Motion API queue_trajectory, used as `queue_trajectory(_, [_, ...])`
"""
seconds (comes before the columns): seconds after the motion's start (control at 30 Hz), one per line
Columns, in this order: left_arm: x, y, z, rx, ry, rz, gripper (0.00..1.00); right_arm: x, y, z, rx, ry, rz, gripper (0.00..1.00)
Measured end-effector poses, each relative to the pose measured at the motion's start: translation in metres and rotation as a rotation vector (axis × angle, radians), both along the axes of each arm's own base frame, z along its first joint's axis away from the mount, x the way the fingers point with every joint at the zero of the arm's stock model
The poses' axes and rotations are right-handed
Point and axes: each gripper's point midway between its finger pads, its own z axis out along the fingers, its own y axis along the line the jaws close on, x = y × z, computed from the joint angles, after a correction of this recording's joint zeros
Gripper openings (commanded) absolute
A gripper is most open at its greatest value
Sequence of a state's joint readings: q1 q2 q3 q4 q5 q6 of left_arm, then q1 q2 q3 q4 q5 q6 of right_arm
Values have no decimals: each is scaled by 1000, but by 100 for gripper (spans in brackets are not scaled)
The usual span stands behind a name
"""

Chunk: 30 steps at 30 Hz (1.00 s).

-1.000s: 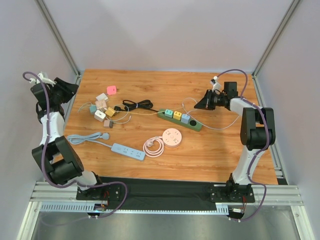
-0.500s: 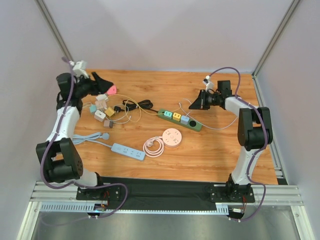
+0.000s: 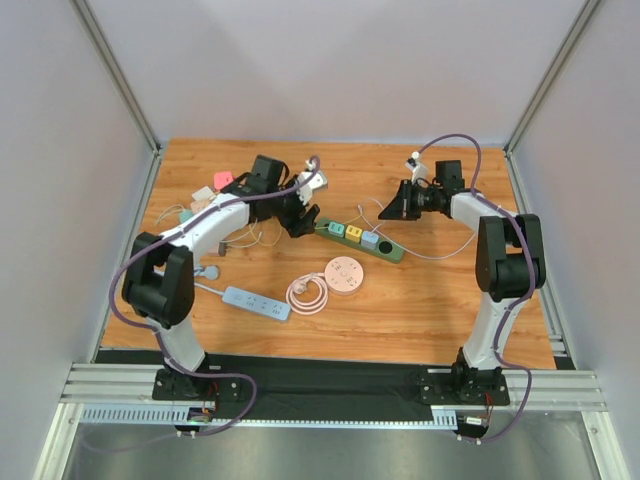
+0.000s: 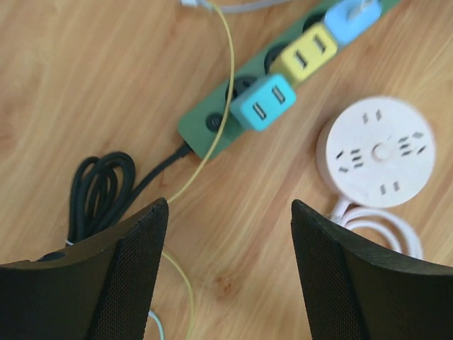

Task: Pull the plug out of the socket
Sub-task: Place the plug at the corner of the board.

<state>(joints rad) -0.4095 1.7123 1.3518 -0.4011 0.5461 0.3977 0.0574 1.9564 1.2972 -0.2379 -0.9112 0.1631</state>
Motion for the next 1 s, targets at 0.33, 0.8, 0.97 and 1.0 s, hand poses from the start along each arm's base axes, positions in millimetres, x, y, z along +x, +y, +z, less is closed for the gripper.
queue_trajectory(0.33, [17, 4, -80, 270, 3, -46, 75, -2, 1, 1, 8, 6, 7, 0])
queue_trajectory(0.8, [44, -5, -103, 396, -39, -19, 70, -3, 3, 1, 19, 9, 17, 0])
queue_trajectory(0.97, [43, -4, -106, 408, -30, -21, 65, -3, 3, 2, 22, 11, 16, 0])
queue_trajectory(1.0, [43, -4, -108, 412, -26, -21, 64, -3, 3, 2, 24, 11, 18, 0])
